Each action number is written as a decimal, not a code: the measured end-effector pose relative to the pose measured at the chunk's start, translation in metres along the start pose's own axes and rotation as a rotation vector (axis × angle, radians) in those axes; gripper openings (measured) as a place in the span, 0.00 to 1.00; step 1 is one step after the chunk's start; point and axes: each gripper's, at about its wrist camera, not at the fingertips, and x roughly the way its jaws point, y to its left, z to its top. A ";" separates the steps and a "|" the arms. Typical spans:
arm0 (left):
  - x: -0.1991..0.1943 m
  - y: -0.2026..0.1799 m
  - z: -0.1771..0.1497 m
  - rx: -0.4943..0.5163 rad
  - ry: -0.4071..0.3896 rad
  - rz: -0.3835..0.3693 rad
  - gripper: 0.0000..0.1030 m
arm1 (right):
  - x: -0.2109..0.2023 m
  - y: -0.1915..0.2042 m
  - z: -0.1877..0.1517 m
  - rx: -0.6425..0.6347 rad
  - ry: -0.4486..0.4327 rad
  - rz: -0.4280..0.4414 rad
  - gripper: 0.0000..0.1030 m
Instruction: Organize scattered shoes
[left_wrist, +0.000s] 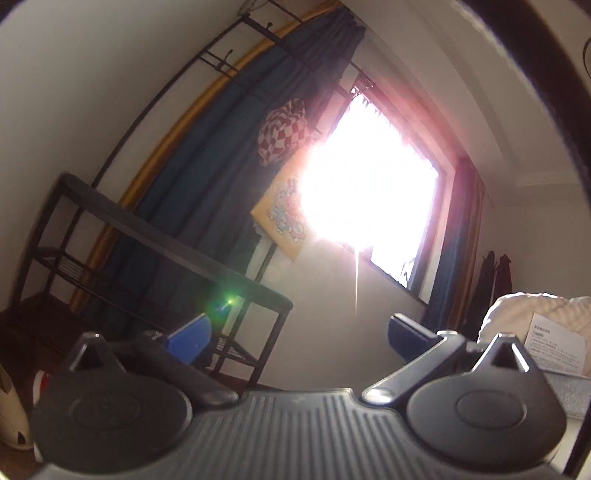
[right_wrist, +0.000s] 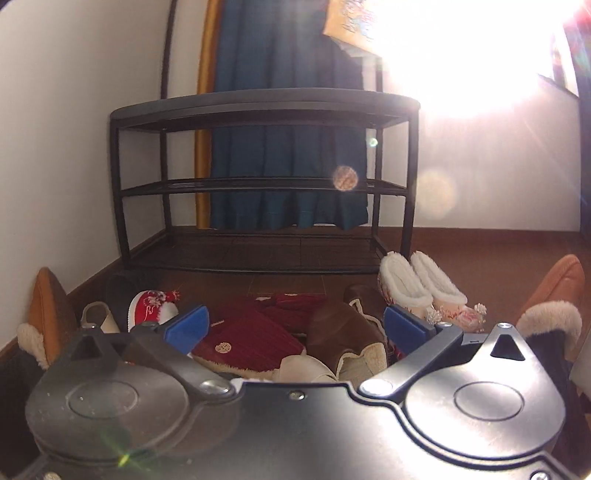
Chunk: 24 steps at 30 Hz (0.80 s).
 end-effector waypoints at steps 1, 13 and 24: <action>-0.002 0.004 -0.004 0.003 0.012 0.014 1.00 | 0.001 -0.010 0.004 0.040 0.003 -0.005 1.00; -0.020 0.049 -0.061 0.070 0.113 0.230 1.00 | -0.013 -0.053 0.005 0.132 -0.101 0.069 1.00; -0.028 0.082 -0.069 0.214 0.245 0.534 1.00 | -0.043 -0.007 -0.066 -0.171 0.079 0.161 1.00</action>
